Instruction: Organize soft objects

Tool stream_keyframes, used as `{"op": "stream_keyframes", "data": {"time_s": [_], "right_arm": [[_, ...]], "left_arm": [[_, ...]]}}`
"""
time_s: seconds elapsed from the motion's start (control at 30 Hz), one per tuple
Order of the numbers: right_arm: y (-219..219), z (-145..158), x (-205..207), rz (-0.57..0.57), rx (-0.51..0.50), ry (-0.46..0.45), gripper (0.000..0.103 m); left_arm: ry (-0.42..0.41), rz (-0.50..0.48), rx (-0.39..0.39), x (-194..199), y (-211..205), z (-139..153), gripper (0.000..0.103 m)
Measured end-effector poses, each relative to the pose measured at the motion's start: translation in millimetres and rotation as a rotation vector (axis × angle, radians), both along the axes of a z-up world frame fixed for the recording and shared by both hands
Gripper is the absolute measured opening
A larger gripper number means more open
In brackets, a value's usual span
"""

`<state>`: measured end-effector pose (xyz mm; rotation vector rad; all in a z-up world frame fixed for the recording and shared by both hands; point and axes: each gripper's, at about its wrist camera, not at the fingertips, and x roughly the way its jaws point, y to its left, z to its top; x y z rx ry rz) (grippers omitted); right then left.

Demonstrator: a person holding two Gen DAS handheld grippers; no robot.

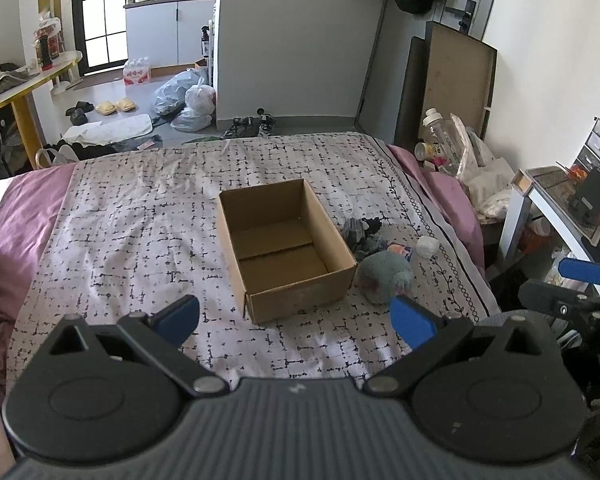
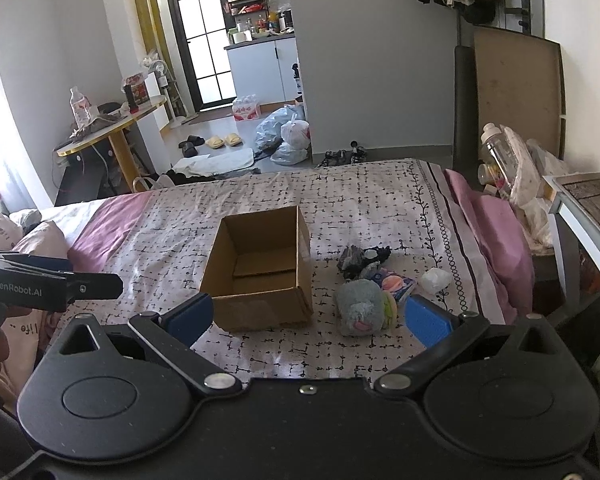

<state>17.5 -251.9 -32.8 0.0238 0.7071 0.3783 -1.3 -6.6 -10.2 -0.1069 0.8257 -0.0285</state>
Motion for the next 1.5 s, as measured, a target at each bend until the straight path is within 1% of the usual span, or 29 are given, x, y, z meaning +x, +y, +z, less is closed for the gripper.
{"op": "stream_keyframes", "data": {"time_s": [0.33,1.0,1.2,1.33,1.5], "right_arm": [[-0.8,3.5,0.2,-0.001,0.001,-0.006,0.103],[1.5,9.5,1.1,0.001,-0.004,-0.036,0.103],[6.2,5.9,2.1,0.014,-0.005,-0.035,0.103],[9.5,3.1,5.4,0.026,0.001,-0.034,0.103],[12.1,-4.3,13.3,0.045,0.007,-0.023,0.103]], "left_arm": [[-0.001,-0.014,-0.006,0.2,-3.1,0.6,0.101],[-0.008,0.003,-0.014,-1.4,2.5,1.6,0.101],[-0.007,0.024,-0.016,-2.2,7.5,1.5,0.101],[-0.007,0.030,0.006,-1.3,6.5,0.1,0.101],[0.000,0.043,0.011,3.4,6.6,-1.9,0.101]]}}
